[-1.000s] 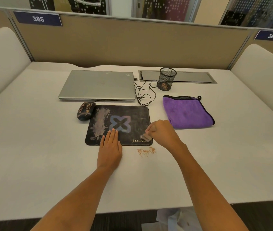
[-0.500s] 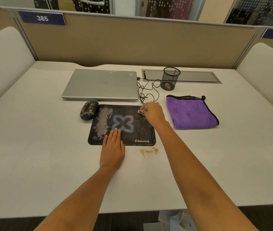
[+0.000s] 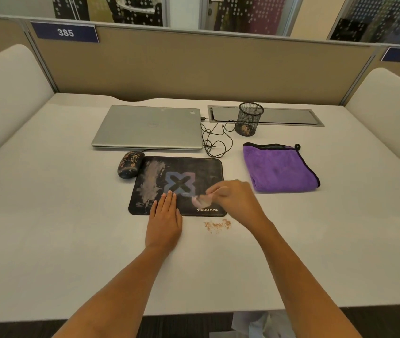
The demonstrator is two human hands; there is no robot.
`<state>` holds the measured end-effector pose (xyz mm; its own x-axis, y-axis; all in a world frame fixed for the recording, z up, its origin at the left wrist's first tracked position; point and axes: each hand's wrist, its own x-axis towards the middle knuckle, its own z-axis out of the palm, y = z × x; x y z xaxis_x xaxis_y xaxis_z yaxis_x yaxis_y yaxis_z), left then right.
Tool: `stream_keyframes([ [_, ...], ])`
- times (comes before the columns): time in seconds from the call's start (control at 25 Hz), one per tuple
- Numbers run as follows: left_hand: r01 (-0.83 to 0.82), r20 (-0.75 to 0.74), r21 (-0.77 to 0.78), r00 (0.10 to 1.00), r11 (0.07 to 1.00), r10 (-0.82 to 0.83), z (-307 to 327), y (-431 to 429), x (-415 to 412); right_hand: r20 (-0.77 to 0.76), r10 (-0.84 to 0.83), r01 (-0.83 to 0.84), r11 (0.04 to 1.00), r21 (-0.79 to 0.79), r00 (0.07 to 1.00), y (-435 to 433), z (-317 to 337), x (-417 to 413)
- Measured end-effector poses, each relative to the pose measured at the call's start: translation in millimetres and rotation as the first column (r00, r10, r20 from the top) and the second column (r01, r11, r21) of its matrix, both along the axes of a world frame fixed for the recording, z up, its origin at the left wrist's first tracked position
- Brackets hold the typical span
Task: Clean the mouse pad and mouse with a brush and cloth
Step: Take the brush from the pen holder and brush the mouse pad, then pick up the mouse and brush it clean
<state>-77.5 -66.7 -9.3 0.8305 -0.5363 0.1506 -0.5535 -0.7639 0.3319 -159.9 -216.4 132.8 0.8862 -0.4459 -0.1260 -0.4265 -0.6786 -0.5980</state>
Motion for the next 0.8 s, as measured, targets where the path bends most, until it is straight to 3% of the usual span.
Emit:
stream_keyframes([
  [0.08,-0.004,-0.009,-0.004,1.0,1.0,0.004,1,0,-1,0.174,-0.329,0.253,0.901,0.353,0.928,-11,-4,-6],
  [0.16,-0.012,-0.021,-0.013,1.0,1.0,0.012,2,-1,-1,0.159,-0.519,0.296,0.683,0.668,0.84,-18,-12,-3],
  [0.24,-0.014,-0.028,-0.029,1.0,0.999,0.013,2,-1,0,0.096,-0.585,0.269,0.504,0.821,0.805,-21,-18,1],
  [0.32,-0.011,-0.02,-0.044,1.0,0.999,0.01,2,0,1,0.05,-0.608,0.228,0.371,0.9,0.792,-21,-19,5],
  [0.4,-0.016,-0.008,-0.064,1.0,0.998,0.015,2,2,3,0.045,-0.618,0.193,0.312,0.93,0.785,-22,-19,9],
  [0.8,-0.042,0.064,-0.247,0.996,0.968,0.059,34,32,77,0.046,-0.627,0.117,0.217,0.969,0.778,-11,-22,58],
])
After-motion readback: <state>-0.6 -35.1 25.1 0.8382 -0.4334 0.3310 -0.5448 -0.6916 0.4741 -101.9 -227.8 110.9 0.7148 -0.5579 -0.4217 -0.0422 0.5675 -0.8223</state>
